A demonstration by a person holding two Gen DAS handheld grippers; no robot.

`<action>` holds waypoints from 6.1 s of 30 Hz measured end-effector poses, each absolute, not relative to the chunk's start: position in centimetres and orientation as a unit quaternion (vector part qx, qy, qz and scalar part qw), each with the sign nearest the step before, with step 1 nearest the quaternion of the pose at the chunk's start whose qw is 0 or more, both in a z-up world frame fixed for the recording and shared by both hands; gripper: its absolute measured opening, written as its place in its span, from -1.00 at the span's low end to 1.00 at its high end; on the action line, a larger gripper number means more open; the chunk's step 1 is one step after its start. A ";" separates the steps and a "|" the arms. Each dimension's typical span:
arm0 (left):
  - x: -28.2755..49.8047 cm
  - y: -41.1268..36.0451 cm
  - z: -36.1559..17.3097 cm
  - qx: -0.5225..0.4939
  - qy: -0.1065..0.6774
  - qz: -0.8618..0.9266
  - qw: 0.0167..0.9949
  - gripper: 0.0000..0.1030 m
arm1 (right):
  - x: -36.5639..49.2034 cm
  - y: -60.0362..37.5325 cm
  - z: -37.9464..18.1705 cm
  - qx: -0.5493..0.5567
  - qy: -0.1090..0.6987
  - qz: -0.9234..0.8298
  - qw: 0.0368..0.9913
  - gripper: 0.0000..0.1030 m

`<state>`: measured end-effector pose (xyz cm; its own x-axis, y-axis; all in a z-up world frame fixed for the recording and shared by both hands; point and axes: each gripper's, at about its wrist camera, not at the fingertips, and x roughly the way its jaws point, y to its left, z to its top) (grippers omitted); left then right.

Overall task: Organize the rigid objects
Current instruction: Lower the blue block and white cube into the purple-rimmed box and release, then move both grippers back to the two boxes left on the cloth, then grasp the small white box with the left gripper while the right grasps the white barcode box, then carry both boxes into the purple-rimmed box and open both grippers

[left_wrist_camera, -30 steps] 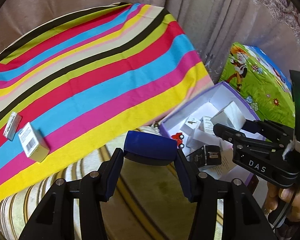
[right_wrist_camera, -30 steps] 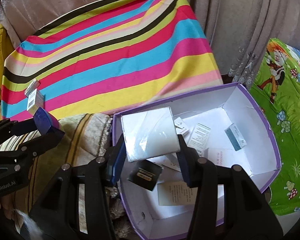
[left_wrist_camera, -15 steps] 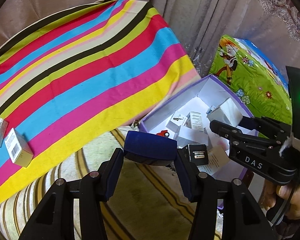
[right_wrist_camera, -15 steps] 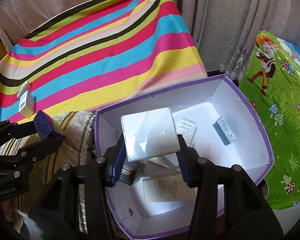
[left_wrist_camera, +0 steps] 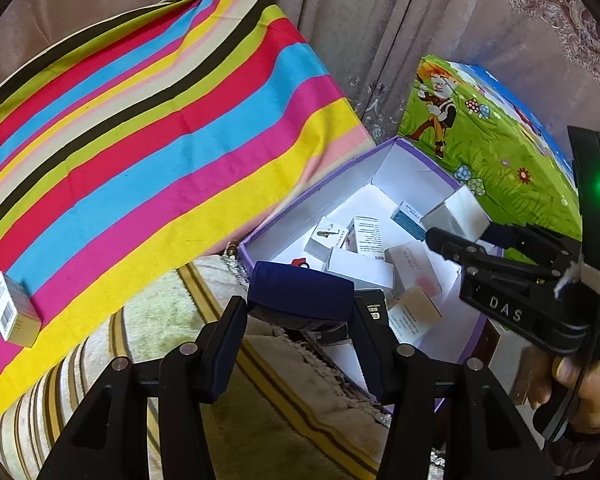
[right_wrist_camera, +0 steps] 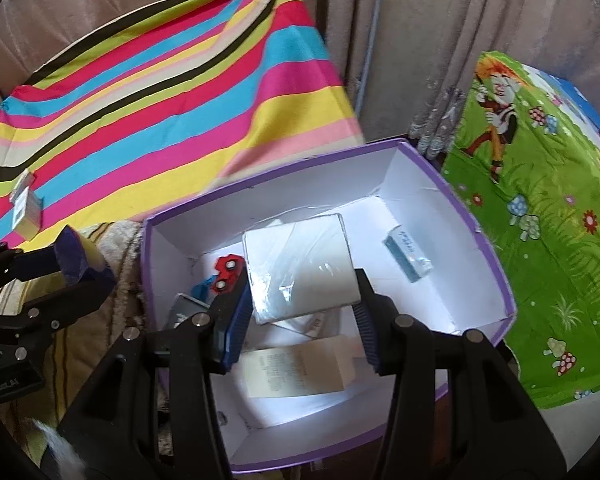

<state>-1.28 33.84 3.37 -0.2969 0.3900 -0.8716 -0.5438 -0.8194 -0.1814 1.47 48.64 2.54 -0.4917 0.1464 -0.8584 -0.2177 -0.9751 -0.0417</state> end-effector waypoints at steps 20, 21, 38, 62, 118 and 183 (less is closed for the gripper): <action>-2.8 35.7 2.7 -0.535 0.034 0.787 0.306 0.32 | 1.8 50.7 3.0 -0.479 0.032 0.862 0.161 0.51; -2.8 35.5 2.7 -0.536 0.032 0.787 0.303 0.32 | 1.8 50.6 3.0 -0.480 0.032 0.862 0.160 0.51; -2.9 28.8 4.3 -0.514 0.006 0.821 0.248 0.32 | 1.2 45.9 4.1 -0.469 0.028 0.876 0.109 0.61; -2.8 10.1 3.6 -0.512 -0.116 0.845 0.102 0.32 | -1.7 30.9 3.8 -0.486 -0.043 0.871 -0.060 0.62; -16.2 -2.1 -2.2 -0.564 -0.068 0.823 -0.031 0.32 | -16.5 18.0 -1.9 -0.549 -0.051 0.826 -0.119 0.66; -14.5 4.2 0.7 -0.504 -0.151 0.848 -0.060 0.49 | -18.1 13.4 -4.1 -0.534 -0.059 0.839 -0.081 0.42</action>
